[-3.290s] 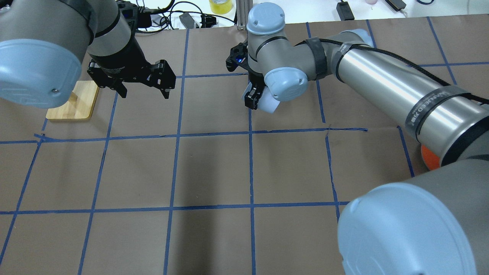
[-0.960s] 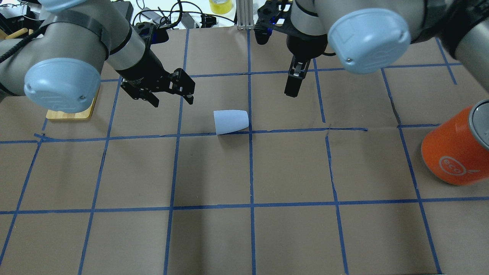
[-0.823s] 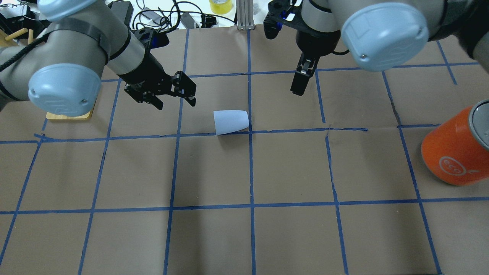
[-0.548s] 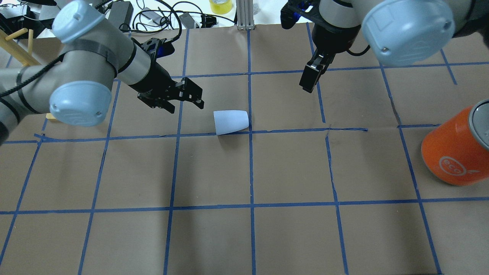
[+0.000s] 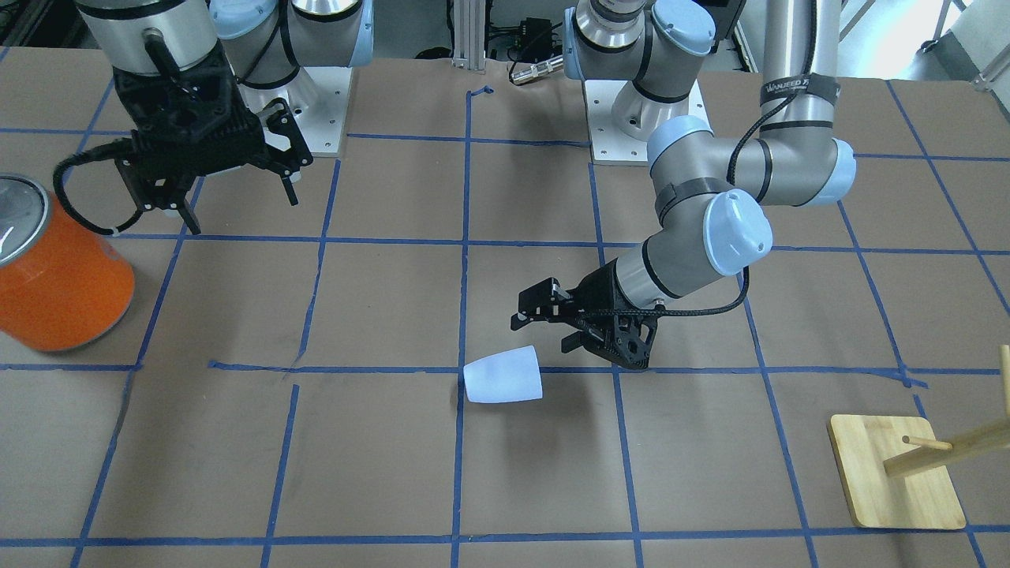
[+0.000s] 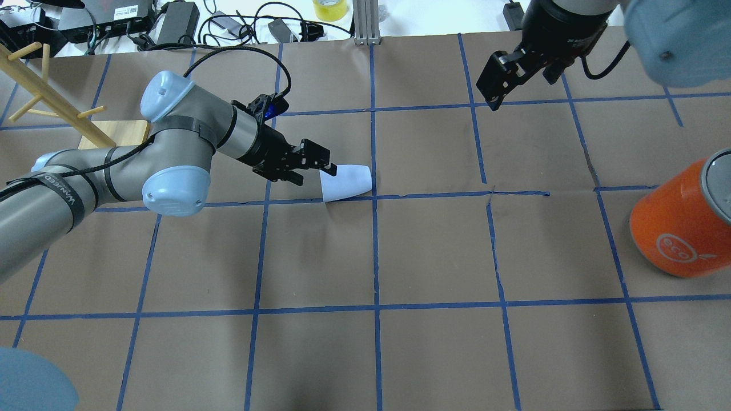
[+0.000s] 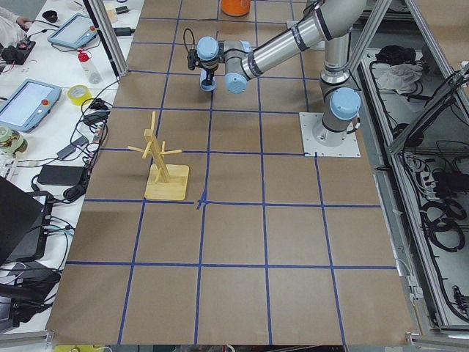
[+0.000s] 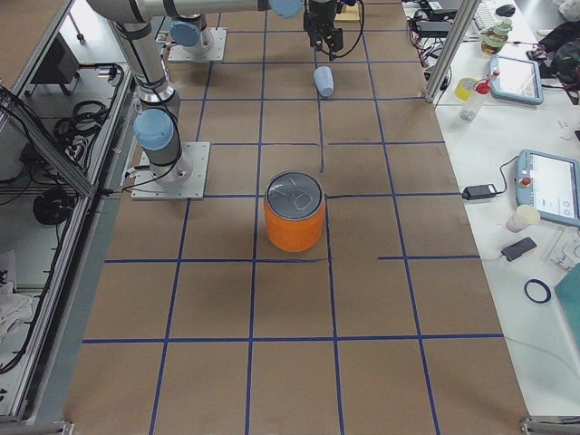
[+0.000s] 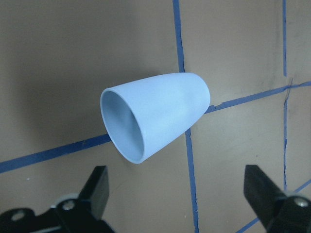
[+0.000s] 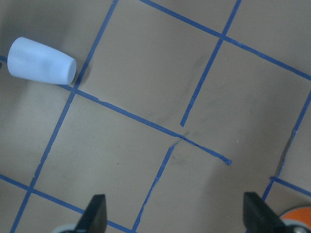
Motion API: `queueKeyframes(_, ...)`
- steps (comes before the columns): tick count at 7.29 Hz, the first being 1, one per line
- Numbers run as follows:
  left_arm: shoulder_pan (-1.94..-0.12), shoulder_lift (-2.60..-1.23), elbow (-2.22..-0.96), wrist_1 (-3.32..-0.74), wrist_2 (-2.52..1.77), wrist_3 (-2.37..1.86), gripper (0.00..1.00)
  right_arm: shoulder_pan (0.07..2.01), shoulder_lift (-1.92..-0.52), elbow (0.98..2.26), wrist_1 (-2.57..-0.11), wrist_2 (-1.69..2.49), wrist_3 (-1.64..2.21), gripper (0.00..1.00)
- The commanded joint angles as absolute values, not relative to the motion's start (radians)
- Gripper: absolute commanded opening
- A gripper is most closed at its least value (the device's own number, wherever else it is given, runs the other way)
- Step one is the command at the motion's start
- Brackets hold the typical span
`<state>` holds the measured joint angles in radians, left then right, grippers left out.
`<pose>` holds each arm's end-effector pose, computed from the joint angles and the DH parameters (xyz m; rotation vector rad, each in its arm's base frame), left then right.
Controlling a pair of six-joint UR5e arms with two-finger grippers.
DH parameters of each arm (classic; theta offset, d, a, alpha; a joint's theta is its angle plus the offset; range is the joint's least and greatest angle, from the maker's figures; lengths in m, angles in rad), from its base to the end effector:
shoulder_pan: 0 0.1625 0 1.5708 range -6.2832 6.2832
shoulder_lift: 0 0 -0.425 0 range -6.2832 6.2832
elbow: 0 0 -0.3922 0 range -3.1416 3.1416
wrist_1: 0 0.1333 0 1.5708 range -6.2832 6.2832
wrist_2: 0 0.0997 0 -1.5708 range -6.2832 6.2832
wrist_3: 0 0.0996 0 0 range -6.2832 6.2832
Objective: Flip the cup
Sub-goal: 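Reach the left gripper to the lying cup and grasp its closed end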
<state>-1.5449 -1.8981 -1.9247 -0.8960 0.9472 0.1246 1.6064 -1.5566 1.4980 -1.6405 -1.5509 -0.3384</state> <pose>-0.1774 -0.5453 0.2365 -0.1217 -2.5158 0.0530 0.1533 -0.5040 0.5244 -0.5847 3.0797 -0.2038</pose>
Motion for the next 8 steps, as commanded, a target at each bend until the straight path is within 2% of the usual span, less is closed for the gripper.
queueKeyframes(1,-1.542,-1.940,-1.948,-0.828,0.913,0.127,1.00,1.592,-1.591,1.500,-1.600,-1.551,-0.153,1.00)
queueKeyframes(3,-1.539,-1.976,-1.922,-0.825,0.908,0.115,0.99,1.594,-1.600,1.500,-1.602,-1.551,-0.028,1.00)
queueKeyframes(5,-1.539,-2.008,-1.916,-0.825,0.815,0.088,0.89,1.594,-1.603,1.502,-1.597,-1.552,-0.006,1.00)
queueKeyframes(8,-1.543,-2.023,-1.899,-0.824,0.782,0.057,0.50,1.591,-1.600,1.500,-1.600,-1.546,-0.012,1.00)
